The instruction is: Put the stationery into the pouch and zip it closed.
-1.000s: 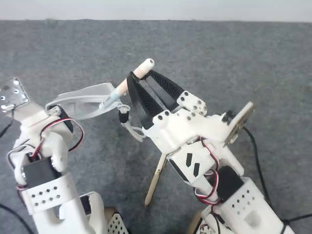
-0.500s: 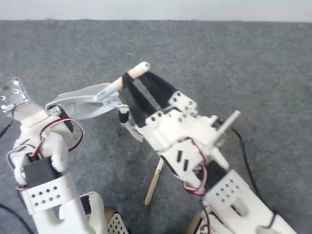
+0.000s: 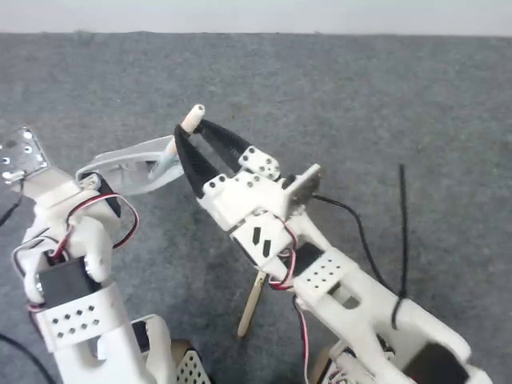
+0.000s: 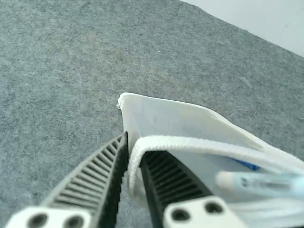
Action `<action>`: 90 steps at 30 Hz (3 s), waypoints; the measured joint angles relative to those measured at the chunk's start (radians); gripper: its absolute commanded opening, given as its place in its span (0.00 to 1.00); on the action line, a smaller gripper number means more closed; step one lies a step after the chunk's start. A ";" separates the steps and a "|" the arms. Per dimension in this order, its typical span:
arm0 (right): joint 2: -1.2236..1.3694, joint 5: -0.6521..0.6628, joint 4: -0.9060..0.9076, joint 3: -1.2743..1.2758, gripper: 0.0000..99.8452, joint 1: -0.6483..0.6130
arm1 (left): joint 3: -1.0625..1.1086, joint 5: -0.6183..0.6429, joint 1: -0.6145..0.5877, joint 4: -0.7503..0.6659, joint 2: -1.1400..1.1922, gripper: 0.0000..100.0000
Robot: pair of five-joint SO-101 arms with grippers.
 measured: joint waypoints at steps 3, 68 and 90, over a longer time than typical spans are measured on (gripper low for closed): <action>0.066 0.020 -0.017 0.000 0.01 -0.031 | 0.000 0.000 0.000 0.000 0.000 0.01; 0.012 0.097 0.631 -0.132 0.01 -0.114 | 0.002 0.002 -0.002 -0.012 0.002 0.01; -0.617 0.097 1.425 -0.189 0.01 -0.005 | 0.002 0.002 -0.005 -0.012 0.002 0.01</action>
